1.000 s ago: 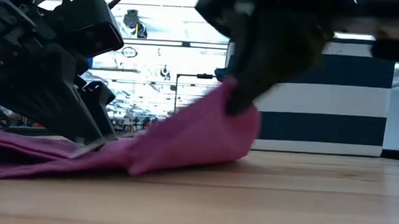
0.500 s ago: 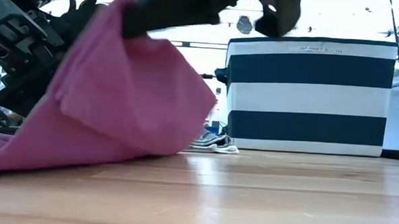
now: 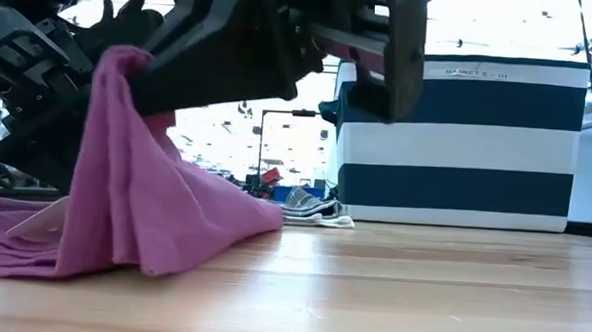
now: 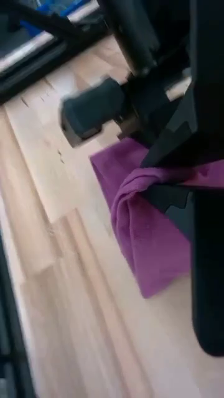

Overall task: Fold towel
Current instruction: Fold the pink towel

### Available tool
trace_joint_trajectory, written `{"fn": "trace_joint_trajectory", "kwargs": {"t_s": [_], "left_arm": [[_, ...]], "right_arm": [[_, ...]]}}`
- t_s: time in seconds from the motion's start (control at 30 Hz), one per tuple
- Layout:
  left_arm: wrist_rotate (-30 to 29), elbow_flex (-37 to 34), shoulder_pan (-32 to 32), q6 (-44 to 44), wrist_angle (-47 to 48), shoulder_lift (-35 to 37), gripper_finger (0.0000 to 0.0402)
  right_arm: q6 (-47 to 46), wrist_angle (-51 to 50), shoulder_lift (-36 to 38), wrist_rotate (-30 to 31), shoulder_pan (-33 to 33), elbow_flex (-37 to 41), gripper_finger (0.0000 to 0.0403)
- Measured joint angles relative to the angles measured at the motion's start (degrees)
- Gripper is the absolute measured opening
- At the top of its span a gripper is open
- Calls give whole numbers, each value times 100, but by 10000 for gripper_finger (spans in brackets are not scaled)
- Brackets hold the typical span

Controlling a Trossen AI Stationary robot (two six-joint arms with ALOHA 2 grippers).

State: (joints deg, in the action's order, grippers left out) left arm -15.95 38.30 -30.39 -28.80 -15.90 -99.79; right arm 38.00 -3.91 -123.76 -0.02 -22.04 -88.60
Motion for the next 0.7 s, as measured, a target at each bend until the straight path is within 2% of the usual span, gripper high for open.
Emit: {"fn": "trace_joint_trajectory", "kwargs": {"t_s": [0.2, 0.47, 0.57, 0.7], "left_arm": [[-92, 0, 0, 87, 9, 0, 202], [-111, 0, 0, 85, 24, 0, 202], [-111, 1, 0, 85, 39, 0, 202], [-111, 2, 0, 88, 62, 0, 202]], "right_arm": [[-163, 272, 2, -20, 36, -2, 83], [-430, 149, 2, 17, 26, -2, 177], [-612, -75, 62, 299, -38, -2, 202], [-658, -386, 263, 879, -227, -2, 211]]}}
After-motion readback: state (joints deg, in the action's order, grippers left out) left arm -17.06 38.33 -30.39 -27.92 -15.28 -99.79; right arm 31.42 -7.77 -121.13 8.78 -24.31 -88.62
